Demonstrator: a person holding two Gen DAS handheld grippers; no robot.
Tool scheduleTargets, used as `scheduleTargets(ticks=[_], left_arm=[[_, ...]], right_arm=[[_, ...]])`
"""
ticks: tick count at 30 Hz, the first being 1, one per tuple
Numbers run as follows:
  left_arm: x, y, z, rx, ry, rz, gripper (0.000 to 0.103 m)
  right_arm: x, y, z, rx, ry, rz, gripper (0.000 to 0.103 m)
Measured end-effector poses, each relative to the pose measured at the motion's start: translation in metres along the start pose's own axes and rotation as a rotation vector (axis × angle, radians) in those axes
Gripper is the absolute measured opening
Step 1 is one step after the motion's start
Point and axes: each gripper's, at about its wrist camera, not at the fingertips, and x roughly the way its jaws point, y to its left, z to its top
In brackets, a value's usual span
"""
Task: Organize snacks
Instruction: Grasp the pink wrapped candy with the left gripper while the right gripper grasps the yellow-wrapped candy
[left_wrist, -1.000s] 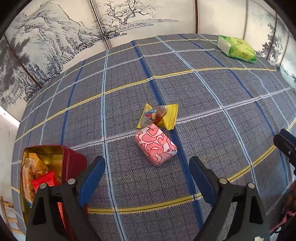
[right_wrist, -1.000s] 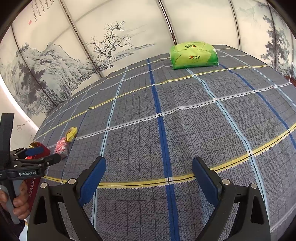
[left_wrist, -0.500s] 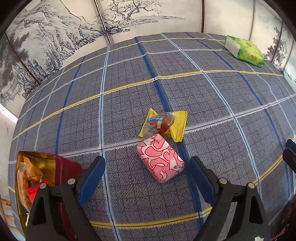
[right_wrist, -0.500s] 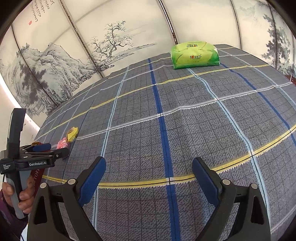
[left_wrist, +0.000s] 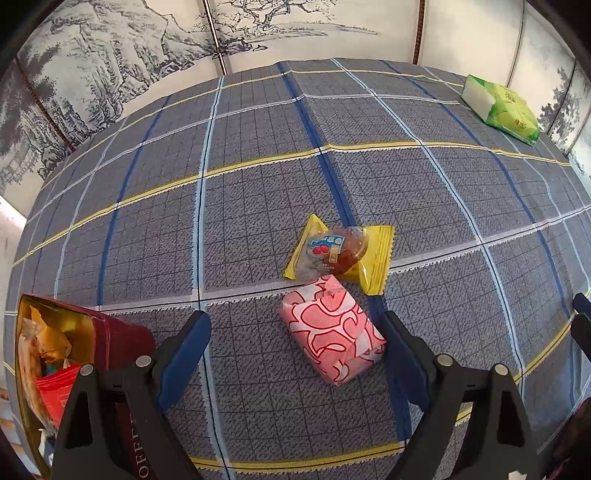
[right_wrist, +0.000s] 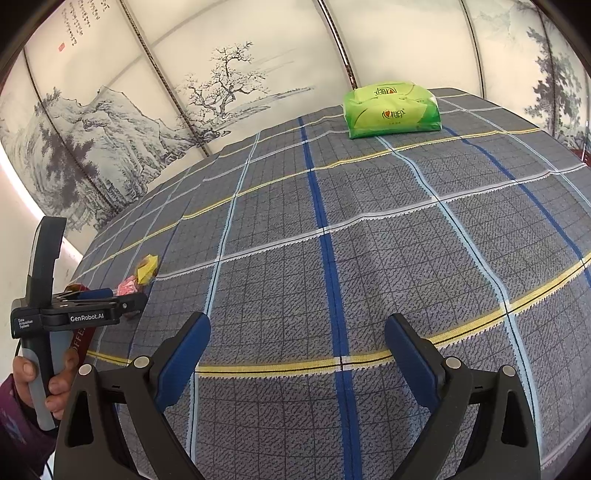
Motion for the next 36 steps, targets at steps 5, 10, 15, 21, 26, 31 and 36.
scheduleTargets(ticks=[5,10,15,21,26,31,36], left_arm=[[0.003,0.005,0.004,-0.029,0.012,-0.015,0.089],[0.006,0.011,0.004,-0.074,0.000,-0.058,0.076],[-0.012,0.002,-0.011,-0.038,-0.022,-0.063,0.025],[-0.036,0.010,-0.058,-0.077,-0.009,-0.127,0.025],[-0.049,0.013,-0.082,-0.051,-0.028,-0.111,0.025],[-0.050,0.020,-0.091,-0.056,-0.030,-0.116,0.025],[-0.050,0.026,-0.094,-0.065,-0.037,-0.124,0.026]], right_arm=[[-0.001,-0.001,0.000,0.001,0.000,0.002,0.096],[0.000,0.000,0.001,0.003,0.001,0.000,0.096],[0.000,0.003,0.002,0.002,0.004,-0.008,0.096],[0.003,0.003,0.004,-0.010,0.006,0.006,0.096],[0.007,0.045,0.004,-0.207,0.004,0.119,0.092],[0.038,0.117,0.014,-0.444,0.042,0.232,0.082],[0.092,0.177,0.026,-0.574,0.118,0.263,0.064]])
